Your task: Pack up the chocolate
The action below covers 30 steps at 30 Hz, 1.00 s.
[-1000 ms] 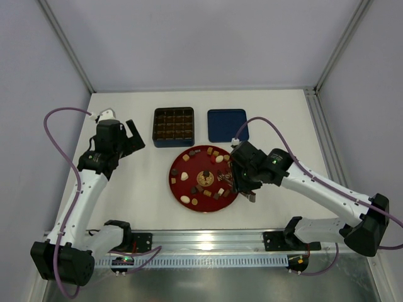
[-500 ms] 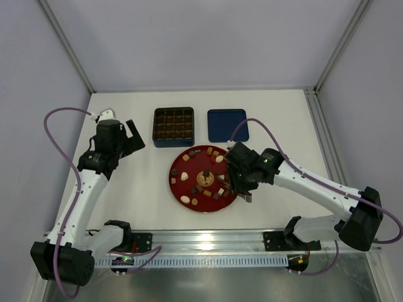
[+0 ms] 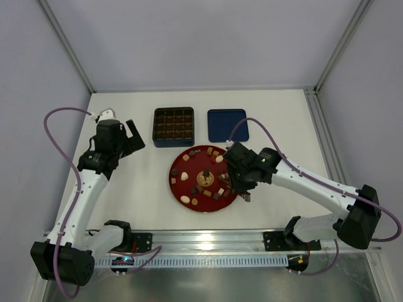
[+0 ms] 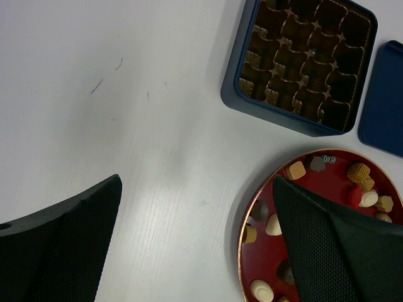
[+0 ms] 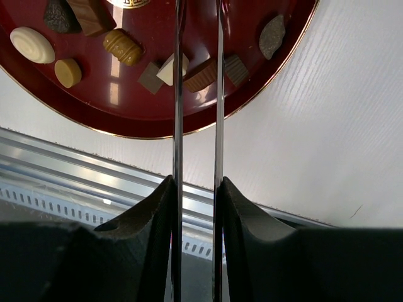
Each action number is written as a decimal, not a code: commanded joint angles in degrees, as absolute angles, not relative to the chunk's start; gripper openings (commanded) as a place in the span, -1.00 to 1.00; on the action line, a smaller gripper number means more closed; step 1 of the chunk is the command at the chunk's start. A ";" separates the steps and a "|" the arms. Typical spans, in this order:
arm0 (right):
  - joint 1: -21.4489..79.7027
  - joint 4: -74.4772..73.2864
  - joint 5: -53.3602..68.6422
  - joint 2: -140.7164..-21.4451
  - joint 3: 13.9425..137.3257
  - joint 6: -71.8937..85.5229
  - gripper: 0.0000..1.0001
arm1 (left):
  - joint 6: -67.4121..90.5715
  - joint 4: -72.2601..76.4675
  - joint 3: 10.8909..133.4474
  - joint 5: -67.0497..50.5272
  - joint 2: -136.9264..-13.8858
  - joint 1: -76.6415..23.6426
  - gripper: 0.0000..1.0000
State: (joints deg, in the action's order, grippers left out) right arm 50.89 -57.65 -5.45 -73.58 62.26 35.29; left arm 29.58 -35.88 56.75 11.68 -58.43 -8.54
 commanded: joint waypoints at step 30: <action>42.19 -36.13 -7.47 -113.70 117.14 14.06 -0.45 | 29.71 -34.63 56.69 10.46 -58.80 -8.17 0.99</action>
State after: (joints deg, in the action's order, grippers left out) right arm 42.59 -41.76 -9.23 -110.24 111.61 16.58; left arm 29.61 -35.86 56.73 10.70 -58.76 -8.49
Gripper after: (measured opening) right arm 0.339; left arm 0.996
